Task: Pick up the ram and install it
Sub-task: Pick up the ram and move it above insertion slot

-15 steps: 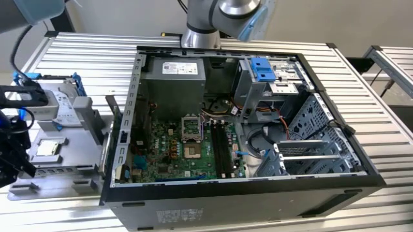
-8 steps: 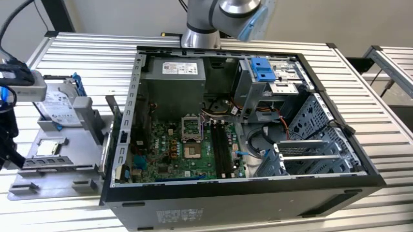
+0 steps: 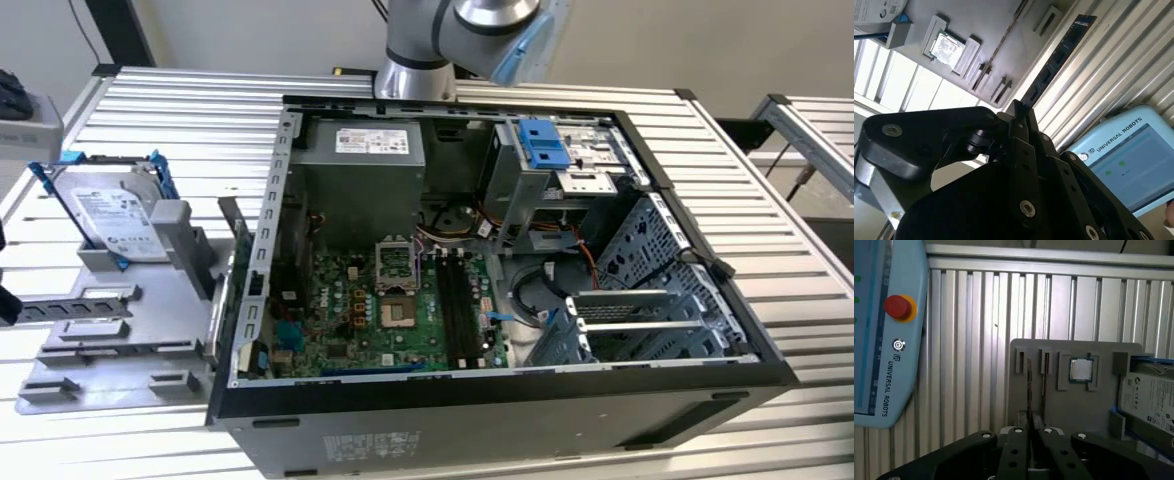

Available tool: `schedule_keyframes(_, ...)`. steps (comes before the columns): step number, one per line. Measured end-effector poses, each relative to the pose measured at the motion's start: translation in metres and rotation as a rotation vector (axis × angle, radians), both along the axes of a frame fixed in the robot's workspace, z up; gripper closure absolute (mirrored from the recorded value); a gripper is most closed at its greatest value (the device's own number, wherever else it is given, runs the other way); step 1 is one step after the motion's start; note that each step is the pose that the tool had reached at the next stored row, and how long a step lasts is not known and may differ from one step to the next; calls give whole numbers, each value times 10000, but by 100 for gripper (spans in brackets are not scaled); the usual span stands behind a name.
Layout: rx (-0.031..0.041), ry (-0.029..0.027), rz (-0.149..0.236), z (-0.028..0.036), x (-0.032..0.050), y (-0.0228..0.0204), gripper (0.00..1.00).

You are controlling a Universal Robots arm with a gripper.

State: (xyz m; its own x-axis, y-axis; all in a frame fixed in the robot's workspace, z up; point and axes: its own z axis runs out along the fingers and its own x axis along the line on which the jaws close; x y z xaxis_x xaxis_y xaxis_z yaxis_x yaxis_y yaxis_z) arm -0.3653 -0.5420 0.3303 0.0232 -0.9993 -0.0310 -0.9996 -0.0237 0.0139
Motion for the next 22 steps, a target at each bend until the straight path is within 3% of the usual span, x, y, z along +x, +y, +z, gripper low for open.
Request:
schedule_keyframes(7, 1, 0, -1, 279, 0, 0, 100)
schedule_keyframes(13, 0, 0, -1, 462, 0, 0, 100)
schedule_keyframes(19, 1, 0, 0, 628, 0, 0, 100)
schedule_keyframes(22, 2, -2, 0, 648, 0, -1, 100)
